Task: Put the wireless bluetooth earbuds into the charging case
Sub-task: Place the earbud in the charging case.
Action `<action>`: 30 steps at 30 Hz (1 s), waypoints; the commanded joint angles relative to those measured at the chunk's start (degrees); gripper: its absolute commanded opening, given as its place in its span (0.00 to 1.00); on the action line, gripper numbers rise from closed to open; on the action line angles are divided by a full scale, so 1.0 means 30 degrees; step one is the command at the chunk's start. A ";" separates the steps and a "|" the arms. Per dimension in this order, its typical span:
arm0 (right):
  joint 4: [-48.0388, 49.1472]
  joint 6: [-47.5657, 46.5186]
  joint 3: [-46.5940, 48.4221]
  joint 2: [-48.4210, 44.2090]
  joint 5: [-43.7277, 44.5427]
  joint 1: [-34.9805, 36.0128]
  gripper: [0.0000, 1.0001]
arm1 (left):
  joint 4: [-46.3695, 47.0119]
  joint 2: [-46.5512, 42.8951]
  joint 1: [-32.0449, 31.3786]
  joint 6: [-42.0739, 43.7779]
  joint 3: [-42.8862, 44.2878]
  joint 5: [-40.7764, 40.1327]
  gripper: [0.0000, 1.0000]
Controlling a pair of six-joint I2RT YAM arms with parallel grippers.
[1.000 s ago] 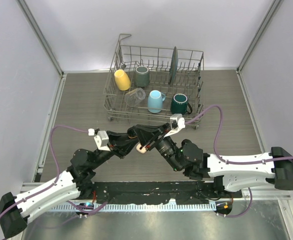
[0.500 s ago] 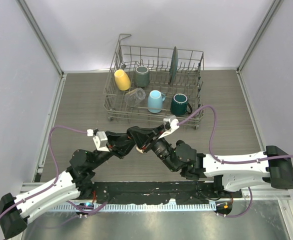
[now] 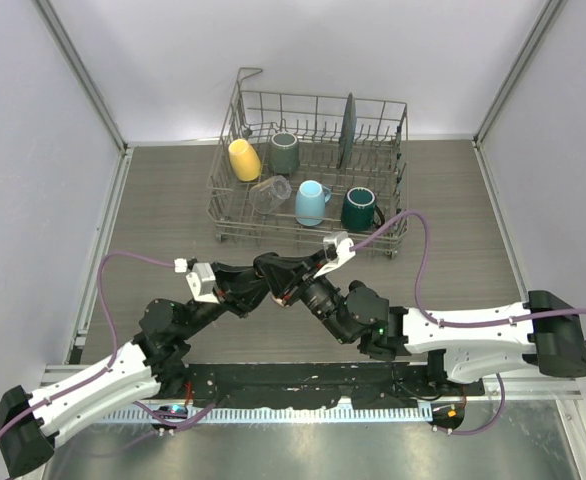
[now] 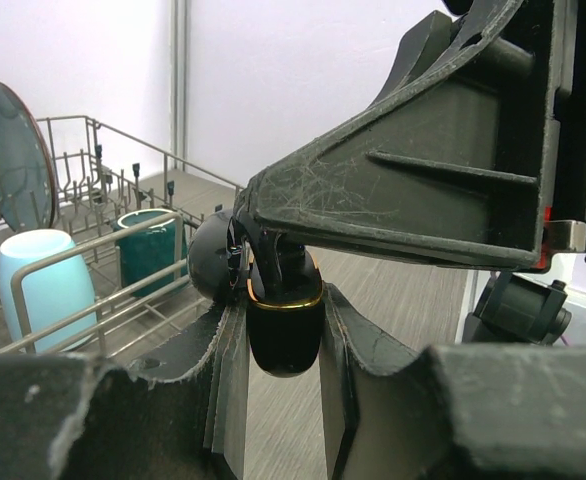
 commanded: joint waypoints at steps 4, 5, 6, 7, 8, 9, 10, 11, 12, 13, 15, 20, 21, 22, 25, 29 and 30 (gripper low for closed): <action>0.0087 -0.0245 0.1228 0.0681 0.0408 0.0249 0.01 | 0.1818 -0.0015 0.0023 0.0396 0.0530 -0.0413 0.00; 0.0057 -0.0274 0.1112 0.0594 0.0524 0.0278 0.01 | 0.1847 -0.0132 0.0052 0.0396 0.0501 -0.0530 0.00; 0.0028 -0.0216 0.1052 0.0536 0.0583 0.0278 0.01 | 0.1877 -0.0191 0.0024 0.0367 0.0472 -0.0619 0.00; -0.0320 -0.0215 0.1023 0.0448 0.0729 0.0307 0.01 | 0.1906 -0.0278 0.0023 0.0396 0.0355 -0.0909 0.00; -0.0585 -0.0186 0.1051 0.0418 0.0817 0.0366 0.01 | 0.1964 -0.0395 0.0023 0.0396 0.0296 -0.1028 0.00; -0.1139 -0.0215 0.1052 0.0273 0.0905 0.0395 0.01 | 0.2052 -0.0570 0.0023 0.0454 0.0238 -0.1146 0.00; -0.1376 -0.0157 0.1052 0.0213 0.1225 0.0424 0.01 | 0.2111 -0.0717 0.0023 0.0455 0.0121 -0.1292 0.00; -0.1553 -0.0157 0.0994 0.0184 0.1374 0.0454 0.01 | 0.2111 -0.0806 0.0052 0.0455 0.0091 -0.1467 0.00; -0.1960 -0.0099 0.0993 0.0038 0.1520 0.0541 0.01 | 0.2111 -0.0981 0.0024 0.0455 0.0062 -0.1527 0.00; -0.2226 -0.0040 0.0993 0.0008 0.1725 0.0513 0.01 | 0.2111 -0.1098 0.0052 0.0513 0.0003 -0.1586 0.00; -0.2781 -0.0010 0.1051 -0.0051 0.1814 0.0571 0.01 | 0.2111 -0.1245 0.0052 0.0543 -0.0027 -0.1762 0.00; -0.3282 0.0136 0.1168 -0.0051 0.1990 0.0571 0.01 | 0.2140 -0.1159 0.0052 0.0572 -0.0056 -0.1791 0.00; -0.3370 0.0136 0.1227 -0.0022 0.2019 0.0571 0.01 | 0.2228 -0.1100 0.0053 0.0572 -0.0056 -0.1762 0.00; -0.3574 0.0165 0.1286 -0.0022 0.2049 0.0571 0.01 | 0.2315 -0.0925 0.0024 0.0572 0.0002 -0.1704 0.00; -0.3693 0.0224 0.1374 0.0037 0.2166 0.0600 0.01 | 0.2317 -0.0806 0.0053 0.0543 0.0149 -0.1469 0.00; -0.3839 0.0020 0.1578 0.0008 0.2254 0.0601 0.01 | 0.2083 -0.1098 0.0023 0.0543 0.0207 -0.1410 0.00; -0.3985 -0.0039 0.1637 0.0037 0.2341 0.0601 0.01 | 0.2024 -0.1128 0.0023 0.0543 0.0208 -0.1410 0.00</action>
